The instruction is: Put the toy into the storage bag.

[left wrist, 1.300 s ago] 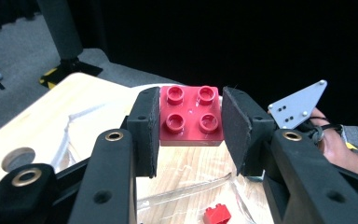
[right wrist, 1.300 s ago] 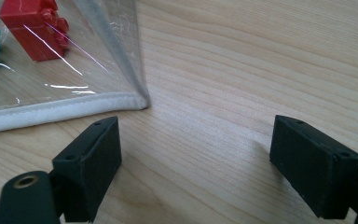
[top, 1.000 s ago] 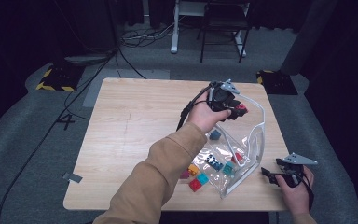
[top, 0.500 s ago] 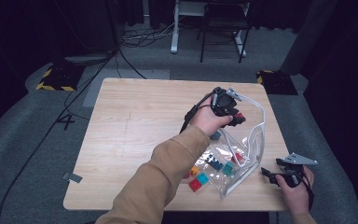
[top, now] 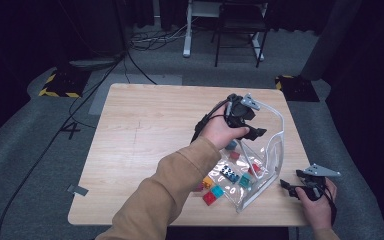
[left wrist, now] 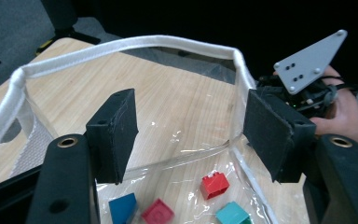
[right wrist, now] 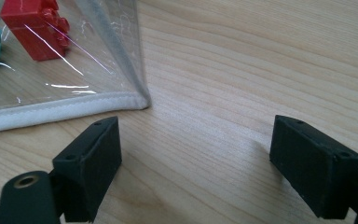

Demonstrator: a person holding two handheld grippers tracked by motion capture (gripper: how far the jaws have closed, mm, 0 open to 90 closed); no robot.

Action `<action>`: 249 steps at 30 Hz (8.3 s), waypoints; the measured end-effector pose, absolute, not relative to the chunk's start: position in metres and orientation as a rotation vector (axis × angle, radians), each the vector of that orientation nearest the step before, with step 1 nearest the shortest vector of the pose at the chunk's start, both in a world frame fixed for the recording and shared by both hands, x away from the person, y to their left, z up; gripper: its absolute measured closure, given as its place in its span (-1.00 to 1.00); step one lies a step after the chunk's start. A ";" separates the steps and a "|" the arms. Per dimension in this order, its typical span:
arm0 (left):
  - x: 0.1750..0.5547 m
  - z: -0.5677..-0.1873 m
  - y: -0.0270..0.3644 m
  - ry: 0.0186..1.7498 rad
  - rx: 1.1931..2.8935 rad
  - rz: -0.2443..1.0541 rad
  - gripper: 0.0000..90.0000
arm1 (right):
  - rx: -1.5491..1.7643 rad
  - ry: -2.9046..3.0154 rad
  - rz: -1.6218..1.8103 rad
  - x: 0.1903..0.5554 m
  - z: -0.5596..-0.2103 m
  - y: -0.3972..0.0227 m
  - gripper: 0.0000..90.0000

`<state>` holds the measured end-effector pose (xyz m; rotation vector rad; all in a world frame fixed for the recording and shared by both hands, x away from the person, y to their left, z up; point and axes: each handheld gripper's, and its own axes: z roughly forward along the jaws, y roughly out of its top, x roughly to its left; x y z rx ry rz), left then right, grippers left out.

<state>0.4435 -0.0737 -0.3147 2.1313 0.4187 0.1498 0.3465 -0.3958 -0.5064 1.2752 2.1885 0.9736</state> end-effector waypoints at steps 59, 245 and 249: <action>0.377 -0.422 0.062 0.576 2.137 0.207 -0.17 | 1.276 2.190 0.973 0.346 -0.506 -0.396 -0.63; 0.463 -0.331 -0.063 0.549 2.060 0.202 -0.34 | 1.267 2.199 0.979 0.347 -0.506 -0.396 -0.63; 0.456 -0.324 -0.057 0.522 2.054 0.205 -0.34 | 1.266 2.199 0.978 0.347 -0.506 -0.396 -0.63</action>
